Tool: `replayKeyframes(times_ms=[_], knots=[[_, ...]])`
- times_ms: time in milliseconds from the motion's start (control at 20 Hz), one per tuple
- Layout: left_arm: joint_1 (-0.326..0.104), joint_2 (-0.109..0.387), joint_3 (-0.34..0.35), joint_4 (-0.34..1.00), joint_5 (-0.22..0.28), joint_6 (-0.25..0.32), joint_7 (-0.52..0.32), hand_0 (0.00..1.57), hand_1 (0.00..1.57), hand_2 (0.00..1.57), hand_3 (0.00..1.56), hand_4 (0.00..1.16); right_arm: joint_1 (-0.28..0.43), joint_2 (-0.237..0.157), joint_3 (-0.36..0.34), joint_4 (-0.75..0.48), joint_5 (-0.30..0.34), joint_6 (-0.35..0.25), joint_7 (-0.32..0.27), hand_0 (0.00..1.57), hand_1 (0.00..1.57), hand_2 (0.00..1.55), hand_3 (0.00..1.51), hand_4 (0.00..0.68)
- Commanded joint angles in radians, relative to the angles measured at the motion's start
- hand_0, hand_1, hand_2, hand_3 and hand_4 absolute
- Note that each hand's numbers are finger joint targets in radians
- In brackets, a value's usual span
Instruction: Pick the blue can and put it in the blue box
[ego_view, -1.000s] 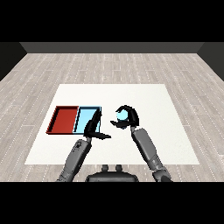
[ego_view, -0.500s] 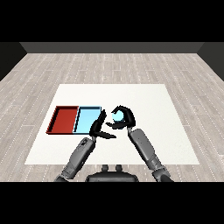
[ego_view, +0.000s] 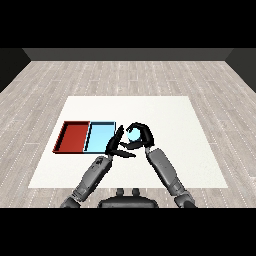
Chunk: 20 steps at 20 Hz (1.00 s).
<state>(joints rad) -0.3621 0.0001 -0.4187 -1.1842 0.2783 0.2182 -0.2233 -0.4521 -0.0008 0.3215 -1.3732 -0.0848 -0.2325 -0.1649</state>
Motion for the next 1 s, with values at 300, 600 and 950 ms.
replayKeyframes(times_ms=[300,600,950], knots=[[-0.007,0.0,-0.036,0.068,0.036,-0.024,-0.07,0.0,0.0,0.0,0.0,0.0,0.035,0.001,0.089,-0.016,-0.023,-0.037,-0.017,1.48,1.48,1.47,1.42,0.607],[-0.084,0.0,-0.081,0.01,0.089,0.056,0.019,0.0,0.0,0.0,0.0,0.0,-0.096,0.001,0.178,0.086,-0.11,-0.127,-0.028,1.45,1.45,1.46,1.41,0.574],[-0.038,0.017,-0.045,0.003,0.018,0.038,0.001,0.0,0.0,0.0,0.0,0.0,-0.083,0.001,0.167,-0.003,-0.083,-0.128,0.036,1.48,1.48,1.46,1.4,0.541]])
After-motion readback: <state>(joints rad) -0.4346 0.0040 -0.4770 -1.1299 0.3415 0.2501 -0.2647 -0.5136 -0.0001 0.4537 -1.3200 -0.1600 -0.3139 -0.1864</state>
